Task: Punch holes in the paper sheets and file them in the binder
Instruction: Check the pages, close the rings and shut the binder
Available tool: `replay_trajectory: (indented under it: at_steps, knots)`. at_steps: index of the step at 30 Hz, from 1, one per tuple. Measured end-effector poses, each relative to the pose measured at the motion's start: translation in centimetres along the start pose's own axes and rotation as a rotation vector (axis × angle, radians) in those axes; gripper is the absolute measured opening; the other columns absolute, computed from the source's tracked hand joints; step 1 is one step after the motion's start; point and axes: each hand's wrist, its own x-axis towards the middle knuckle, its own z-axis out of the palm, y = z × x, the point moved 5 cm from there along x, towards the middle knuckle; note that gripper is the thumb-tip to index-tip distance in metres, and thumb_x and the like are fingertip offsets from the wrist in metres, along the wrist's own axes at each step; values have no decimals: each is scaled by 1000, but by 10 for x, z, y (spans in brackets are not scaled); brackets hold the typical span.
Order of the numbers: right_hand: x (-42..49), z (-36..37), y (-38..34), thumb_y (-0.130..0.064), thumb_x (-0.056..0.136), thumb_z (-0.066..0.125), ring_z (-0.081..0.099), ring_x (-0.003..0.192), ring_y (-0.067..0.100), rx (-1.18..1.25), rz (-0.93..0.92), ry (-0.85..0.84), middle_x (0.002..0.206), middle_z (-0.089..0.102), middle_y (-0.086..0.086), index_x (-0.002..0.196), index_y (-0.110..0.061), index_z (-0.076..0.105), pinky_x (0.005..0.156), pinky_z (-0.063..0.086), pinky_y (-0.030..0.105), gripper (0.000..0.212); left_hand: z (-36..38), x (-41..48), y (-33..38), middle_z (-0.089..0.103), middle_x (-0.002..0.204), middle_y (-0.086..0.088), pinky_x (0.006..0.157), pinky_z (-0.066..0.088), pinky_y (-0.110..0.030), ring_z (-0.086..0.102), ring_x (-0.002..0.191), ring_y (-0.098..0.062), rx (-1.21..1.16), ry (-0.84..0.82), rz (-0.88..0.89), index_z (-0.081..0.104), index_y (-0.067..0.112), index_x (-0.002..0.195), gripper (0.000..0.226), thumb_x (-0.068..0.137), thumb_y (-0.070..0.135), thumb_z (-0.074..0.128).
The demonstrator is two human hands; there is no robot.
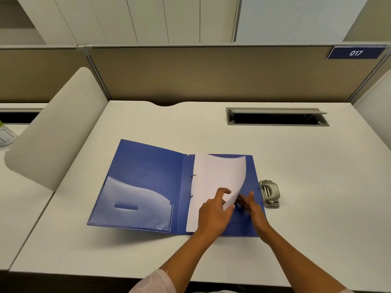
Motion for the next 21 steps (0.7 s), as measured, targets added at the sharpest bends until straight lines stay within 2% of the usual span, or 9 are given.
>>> replay_trajectory:
  at_steps: [3,5,8,11,13,16,19,21]
  knots:
    - [3,-12,1,-50,96,34,60,101,12,11,31,52,108,68,1,105,-27,63,92,42,27,39,11,-1,-4,66,118,4,90,51,-29,63,104,-19,-9,-129,29,35,38,134,54,87,49,59]
    - [8,-17,5,-49,93,47,59,106,19,-52,56,73,114,66,3,104,-24,64,97,44,35,32,13,-3,-7,63,124,10,97,46,-30,58,114,-16,13,-191,88,38,41,133,57,82,61,57]
    - [13,-22,10,-43,89,58,54,118,22,-148,69,87,130,57,0,129,-19,54,104,43,43,47,1,-2,-26,45,144,13,111,32,-36,38,134,-12,46,-133,114,38,41,137,67,79,71,49]
    - [15,-26,8,-24,88,63,59,111,24,-160,54,123,127,59,5,130,-17,50,95,48,39,45,-17,4,-55,21,157,11,120,15,-39,13,146,-13,137,-31,98,24,35,147,85,76,78,44]
    - [16,-28,8,-19,88,64,61,107,25,-181,43,150,124,61,6,128,-16,51,89,49,36,42,-24,8,-75,6,160,8,121,5,-42,1,148,-14,248,-53,53,11,29,151,101,71,83,40]
    - [15,-28,7,-19,87,64,61,107,26,-199,23,177,121,61,6,127,-17,51,90,48,36,42,-22,10,-92,-10,160,7,119,-7,-43,-11,147,-14,412,-170,32,-7,25,151,120,59,92,28]
    - [13,-30,3,-16,88,63,58,106,23,-202,-2,201,118,59,4,127,-15,51,90,46,34,41,-15,10,-98,-16,159,7,119,-10,-45,-15,146,-14,471,-220,47,-15,24,150,124,55,93,26]
    - [11,-31,0,-13,88,61,56,103,21,-193,-19,219,116,58,3,127,-14,51,89,45,32,40,-12,11,-97,-18,158,8,118,-9,-47,-16,146,-15,514,-224,58,-14,25,150,121,57,92,23]
